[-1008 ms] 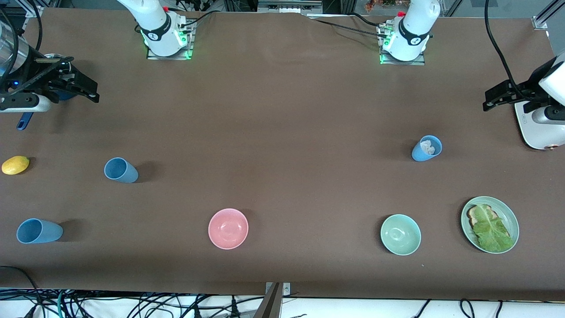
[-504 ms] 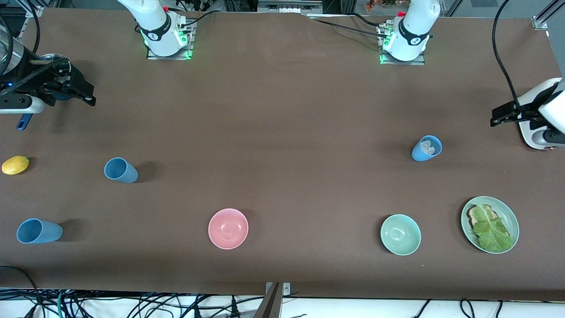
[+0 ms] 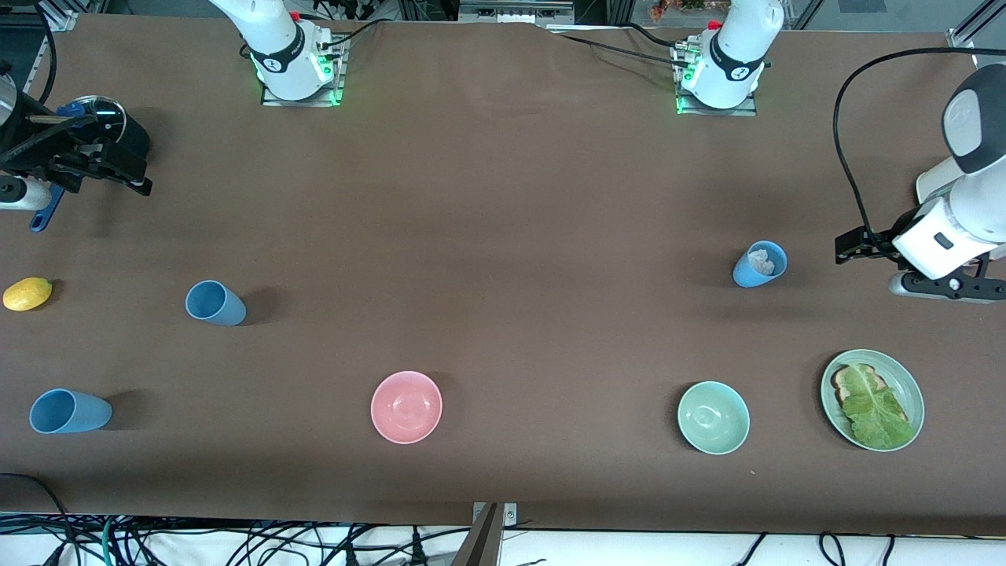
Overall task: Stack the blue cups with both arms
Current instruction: 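Grasp the tissue cup with the left gripper while the right gripper grasps the empty cup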
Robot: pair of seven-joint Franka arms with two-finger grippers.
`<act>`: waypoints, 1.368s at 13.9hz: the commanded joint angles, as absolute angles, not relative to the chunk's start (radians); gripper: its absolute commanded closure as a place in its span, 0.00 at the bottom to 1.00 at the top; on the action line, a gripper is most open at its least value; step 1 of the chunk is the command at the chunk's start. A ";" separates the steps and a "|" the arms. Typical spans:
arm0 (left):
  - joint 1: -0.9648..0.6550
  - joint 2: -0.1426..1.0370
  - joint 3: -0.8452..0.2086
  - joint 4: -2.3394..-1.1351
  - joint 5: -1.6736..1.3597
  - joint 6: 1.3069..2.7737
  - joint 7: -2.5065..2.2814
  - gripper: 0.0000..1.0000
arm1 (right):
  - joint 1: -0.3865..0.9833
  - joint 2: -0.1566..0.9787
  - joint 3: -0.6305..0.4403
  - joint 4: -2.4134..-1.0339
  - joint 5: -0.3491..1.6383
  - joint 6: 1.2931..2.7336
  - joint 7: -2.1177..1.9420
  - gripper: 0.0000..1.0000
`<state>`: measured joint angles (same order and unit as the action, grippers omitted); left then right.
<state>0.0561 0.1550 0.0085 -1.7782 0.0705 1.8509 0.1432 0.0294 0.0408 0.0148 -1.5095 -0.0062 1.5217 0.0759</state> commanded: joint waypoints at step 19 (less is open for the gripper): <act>0.061 0.150 0.023 -2.273 0.089 2.540 0.160 0.00 | 0.044 0.248 0.012 -1.497 -0.014 1.588 -0.020 0.40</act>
<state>0.0555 0.1806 0.0202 -2.2106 0.0713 2.4858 0.1434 0.0481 0.2176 0.0119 -1.5079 -0.0075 1.5690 0.0139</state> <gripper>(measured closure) 0.000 0.392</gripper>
